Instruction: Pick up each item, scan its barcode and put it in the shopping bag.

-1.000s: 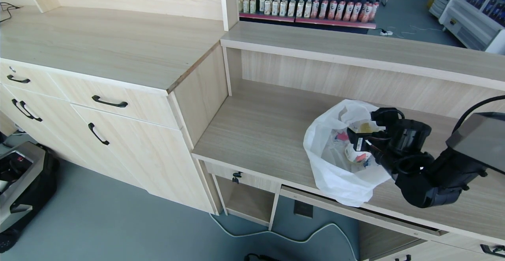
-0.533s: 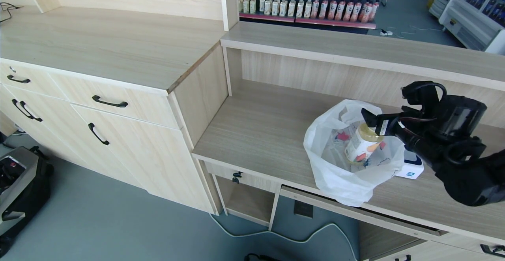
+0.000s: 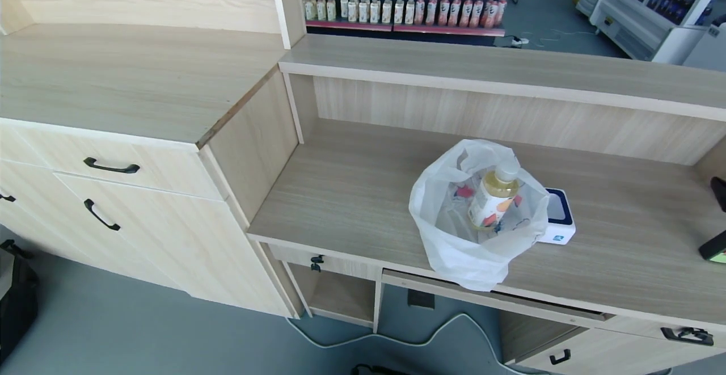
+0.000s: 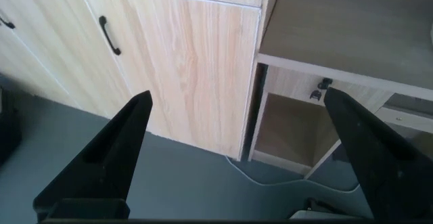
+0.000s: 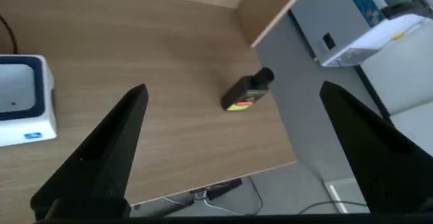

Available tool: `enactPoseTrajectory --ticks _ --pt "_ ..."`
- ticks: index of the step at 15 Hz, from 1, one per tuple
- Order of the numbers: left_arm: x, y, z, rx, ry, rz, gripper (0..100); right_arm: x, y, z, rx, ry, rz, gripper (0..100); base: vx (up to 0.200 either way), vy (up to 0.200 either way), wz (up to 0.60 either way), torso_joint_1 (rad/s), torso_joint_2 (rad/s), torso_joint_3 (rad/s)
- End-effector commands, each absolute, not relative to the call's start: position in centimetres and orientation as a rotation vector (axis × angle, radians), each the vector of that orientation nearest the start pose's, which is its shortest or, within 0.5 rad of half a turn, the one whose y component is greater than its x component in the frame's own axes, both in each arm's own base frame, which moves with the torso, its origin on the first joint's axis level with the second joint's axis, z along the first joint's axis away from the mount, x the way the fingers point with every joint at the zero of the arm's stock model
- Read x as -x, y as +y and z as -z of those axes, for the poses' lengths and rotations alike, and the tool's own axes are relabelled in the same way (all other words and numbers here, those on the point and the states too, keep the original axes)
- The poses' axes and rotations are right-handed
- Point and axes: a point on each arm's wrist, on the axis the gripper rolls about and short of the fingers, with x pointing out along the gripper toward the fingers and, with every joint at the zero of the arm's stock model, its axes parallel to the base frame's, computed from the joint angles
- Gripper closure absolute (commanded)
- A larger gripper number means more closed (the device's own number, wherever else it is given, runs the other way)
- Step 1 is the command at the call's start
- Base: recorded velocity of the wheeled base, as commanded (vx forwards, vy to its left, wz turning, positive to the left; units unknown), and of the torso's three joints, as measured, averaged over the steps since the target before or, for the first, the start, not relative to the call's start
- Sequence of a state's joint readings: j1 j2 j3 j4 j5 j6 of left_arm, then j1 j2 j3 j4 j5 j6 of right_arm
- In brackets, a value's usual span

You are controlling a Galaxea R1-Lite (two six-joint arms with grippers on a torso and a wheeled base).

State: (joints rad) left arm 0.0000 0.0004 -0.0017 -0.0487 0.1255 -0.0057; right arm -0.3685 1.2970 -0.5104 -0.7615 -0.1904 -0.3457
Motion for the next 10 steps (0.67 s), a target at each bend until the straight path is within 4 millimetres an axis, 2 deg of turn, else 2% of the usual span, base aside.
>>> enactPoseTrajectory --ticks 1,3,6,8,10 --pt "2.3 0.3 -8.1 0.009 -0.051 -0.126 0 -15.2 -9.9 -21.5 0.29 0.213 0.82 0 0.0 0.0 -0.6 0.012 0.0 -0.002" --pt "2.3 0.3 -8.1 0.009 -0.051 -0.126 0 -14.7 -11.8 -20.8 0.217 0.288 0.932 0 0.0 0.0 -0.6 0.0 0.0 0.005" --pt "2.3 0.3 -8.1 0.009 -0.051 -0.126 0 -15.1 -16.1 -17.0 0.114 0.503 0.997 0 0.0 0.0 0.0 0.0 0.0 0.0" --pt "2.3 0.3 -8.1 0.009 -0.051 -0.126 0 -16.0 -17.6 -16.9 0.092 0.493 0.924 0 0.0 0.0 0.0 0.0 0.0 0.0" --pt "2.3 0.3 -8.1 0.009 -0.052 -0.126 0 -16.2 -17.6 -17.7 0.093 0.452 0.87 0 0.0 0.0 0.0 0.0 0.0 0.0"
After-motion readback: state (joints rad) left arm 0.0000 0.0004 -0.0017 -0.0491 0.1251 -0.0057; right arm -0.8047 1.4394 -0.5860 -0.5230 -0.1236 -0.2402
